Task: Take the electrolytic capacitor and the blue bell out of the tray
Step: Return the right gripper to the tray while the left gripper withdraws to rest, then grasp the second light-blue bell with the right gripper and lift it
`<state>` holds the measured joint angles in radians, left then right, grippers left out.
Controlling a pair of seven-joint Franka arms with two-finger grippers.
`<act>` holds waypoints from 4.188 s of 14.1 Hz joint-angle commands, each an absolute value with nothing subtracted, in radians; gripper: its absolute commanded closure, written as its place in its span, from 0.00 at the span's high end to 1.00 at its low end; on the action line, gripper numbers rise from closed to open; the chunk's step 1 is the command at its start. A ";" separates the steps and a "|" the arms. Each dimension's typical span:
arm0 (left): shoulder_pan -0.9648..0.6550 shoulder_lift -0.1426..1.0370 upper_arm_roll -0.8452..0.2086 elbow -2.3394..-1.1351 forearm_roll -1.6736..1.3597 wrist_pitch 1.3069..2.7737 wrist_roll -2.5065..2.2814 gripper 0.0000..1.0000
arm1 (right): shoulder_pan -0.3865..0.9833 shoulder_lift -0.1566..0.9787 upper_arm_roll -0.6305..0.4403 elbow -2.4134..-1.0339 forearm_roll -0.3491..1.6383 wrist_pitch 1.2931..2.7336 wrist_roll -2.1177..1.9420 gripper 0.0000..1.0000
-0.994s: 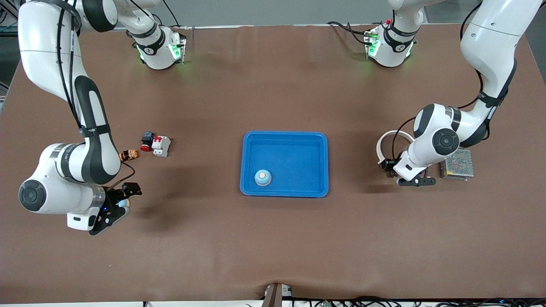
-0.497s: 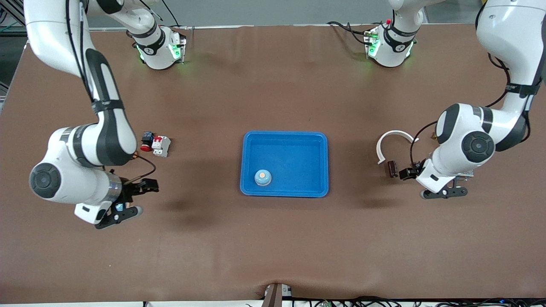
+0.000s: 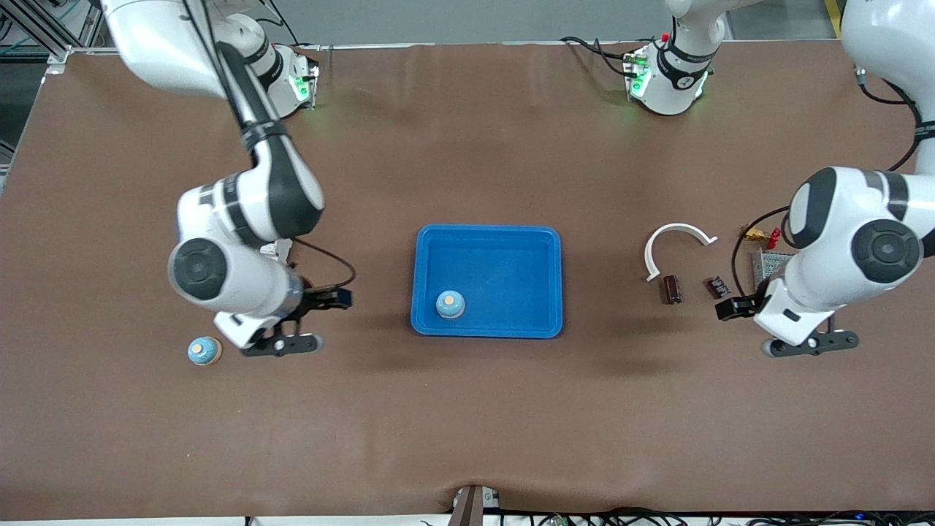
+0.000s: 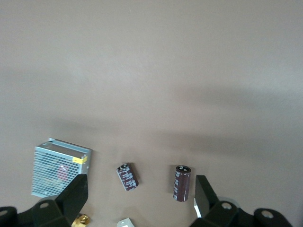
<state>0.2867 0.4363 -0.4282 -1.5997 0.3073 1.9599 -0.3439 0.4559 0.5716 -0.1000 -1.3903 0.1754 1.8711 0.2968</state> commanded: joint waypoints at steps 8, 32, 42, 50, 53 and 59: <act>0.345 0.322 -0.451 -1.417 0.160 1.738 -0.333 1.00 | 0.609 0.591 -0.110 -1.397 0.169 2.072 0.724 1.00; -0.029 -0.040 -0.029 -1.560 -0.002 1.516 -0.143 1.00 | 0.749 0.818 -0.109 -1.376 0.170 2.307 0.793 1.00; -0.026 -0.034 -0.034 -1.562 -0.002 1.514 -0.141 1.00 | 0.744 0.864 -0.115 -1.355 0.155 2.315 0.790 1.00; -0.026 -0.032 -0.034 -1.559 -0.002 1.514 -0.141 1.00 | 0.746 0.908 -0.114 -1.313 0.155 2.315 0.790 1.00; -0.026 -0.029 -0.034 -1.559 -0.002 1.516 -0.143 1.00 | 0.747 0.917 -0.115 -1.309 0.153 2.315 0.788 1.00; -0.026 -0.029 -0.034 -1.560 -0.002 1.516 -0.143 1.00 | 0.749 0.928 -0.114 -1.309 0.155 2.339 0.787 1.00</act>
